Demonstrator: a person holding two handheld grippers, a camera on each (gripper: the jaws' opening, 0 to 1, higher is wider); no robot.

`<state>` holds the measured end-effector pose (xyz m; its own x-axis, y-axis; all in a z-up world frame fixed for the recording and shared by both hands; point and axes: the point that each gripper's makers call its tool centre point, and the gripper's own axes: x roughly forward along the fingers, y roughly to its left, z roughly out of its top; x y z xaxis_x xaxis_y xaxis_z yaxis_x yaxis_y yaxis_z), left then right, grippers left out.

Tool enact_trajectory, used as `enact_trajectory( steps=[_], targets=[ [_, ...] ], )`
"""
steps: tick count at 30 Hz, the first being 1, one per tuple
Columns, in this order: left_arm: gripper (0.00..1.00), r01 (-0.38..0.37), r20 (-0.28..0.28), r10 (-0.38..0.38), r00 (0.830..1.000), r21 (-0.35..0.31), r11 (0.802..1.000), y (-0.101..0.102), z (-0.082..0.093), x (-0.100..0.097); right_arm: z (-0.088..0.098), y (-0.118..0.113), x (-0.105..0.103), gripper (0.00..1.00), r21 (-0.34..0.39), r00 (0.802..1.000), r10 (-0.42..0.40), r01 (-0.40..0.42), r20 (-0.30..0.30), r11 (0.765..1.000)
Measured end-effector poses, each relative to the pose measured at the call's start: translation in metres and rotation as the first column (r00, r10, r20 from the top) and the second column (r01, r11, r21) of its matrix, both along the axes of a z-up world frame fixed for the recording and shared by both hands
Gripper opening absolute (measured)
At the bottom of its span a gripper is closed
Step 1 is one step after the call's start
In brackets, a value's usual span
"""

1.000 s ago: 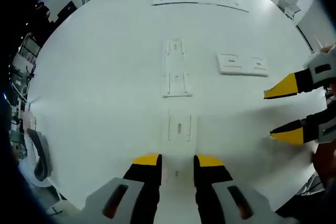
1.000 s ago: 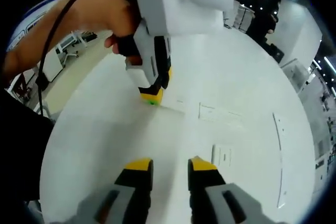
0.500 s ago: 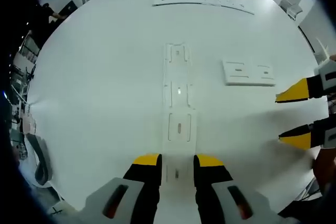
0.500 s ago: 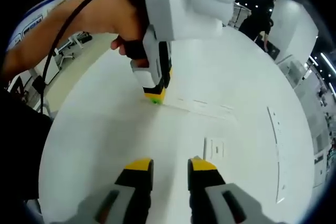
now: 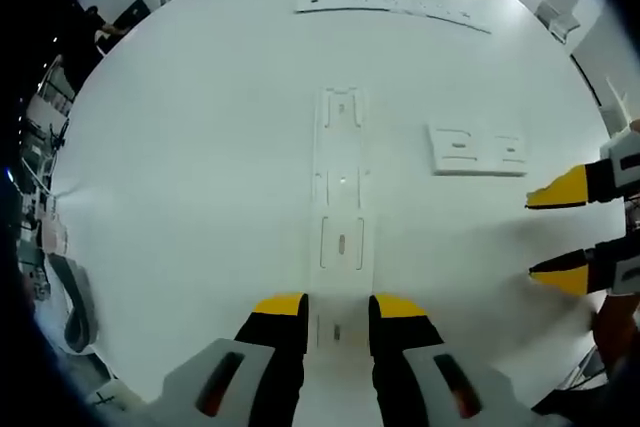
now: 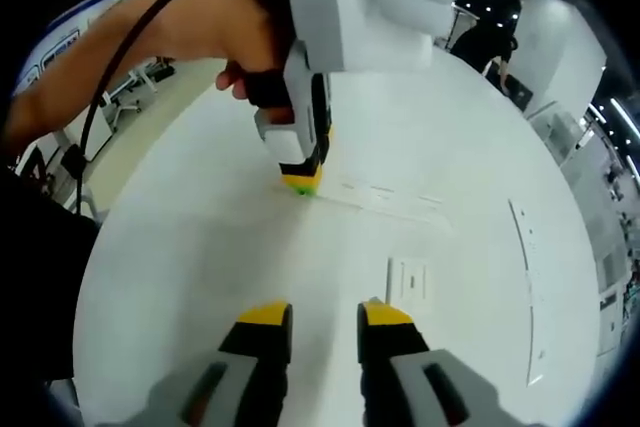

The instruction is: Locate the socket holder cover, grip the socket holder cover, clip it into the socket holder slot.

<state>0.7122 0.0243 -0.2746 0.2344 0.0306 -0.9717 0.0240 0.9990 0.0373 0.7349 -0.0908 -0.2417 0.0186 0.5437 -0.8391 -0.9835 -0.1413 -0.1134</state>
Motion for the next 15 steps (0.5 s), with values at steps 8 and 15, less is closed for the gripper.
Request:
enact_trajectory(
  steps=[8,15],
  targets=[
    [0.25,-0.019,-0.008,0.020,1.000,0.005,1.000,0.0002,0.0008,0.0070,0.0018,-0.0006,-0.0006,0.27,0.004,1.000,0.002,-0.002,0.001,1.000],
    [0.25,-0.021,-0.015,0.021,1.000,0.011,1.000,0.0018,0.0016,0.0104,0.0026,-0.0015,0.0017,0.27,0.006,1.000,-0.003,0.003,0.000,1.000]
  ],
)
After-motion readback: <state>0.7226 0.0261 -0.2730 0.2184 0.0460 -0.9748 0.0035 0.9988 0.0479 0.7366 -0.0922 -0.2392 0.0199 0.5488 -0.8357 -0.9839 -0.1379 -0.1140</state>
